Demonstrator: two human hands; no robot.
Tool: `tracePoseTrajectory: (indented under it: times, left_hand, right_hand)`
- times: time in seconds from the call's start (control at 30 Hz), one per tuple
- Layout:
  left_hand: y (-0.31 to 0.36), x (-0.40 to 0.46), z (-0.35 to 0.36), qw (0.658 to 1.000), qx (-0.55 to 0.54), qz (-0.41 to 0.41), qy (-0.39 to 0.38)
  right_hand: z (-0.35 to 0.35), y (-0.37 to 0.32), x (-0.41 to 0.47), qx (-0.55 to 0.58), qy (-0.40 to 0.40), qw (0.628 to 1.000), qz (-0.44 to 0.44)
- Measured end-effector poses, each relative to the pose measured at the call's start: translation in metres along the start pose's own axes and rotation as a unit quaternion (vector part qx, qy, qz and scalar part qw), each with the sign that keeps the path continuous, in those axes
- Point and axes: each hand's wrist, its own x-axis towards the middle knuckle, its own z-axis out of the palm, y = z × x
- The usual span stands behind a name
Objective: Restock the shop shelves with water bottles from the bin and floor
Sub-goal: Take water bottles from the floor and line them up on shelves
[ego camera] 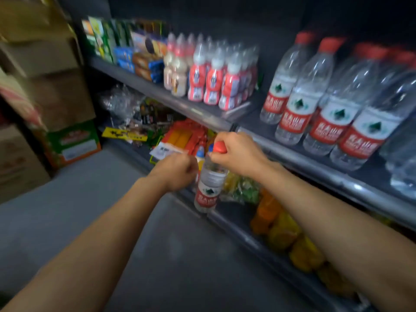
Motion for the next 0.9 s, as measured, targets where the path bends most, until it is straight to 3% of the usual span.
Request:
tracePoseTrajectory:
  times: [0.5, 0.9]
  left_hand:
    - [0.06, 0.065, -0.117, 0.987, -0.022, 0.082, 0.136]
    - [0.068, 0.114, -0.11, 0.987, -0.037, 0.088, 0.128]
  right_hand:
    - [-0.179, 0.018, 0.067, -0.059, 0.156, 0.985, 0.039]
    - [-0.19, 0.057, 0.118, -0.099, 0.129, 0.977, 0.139]
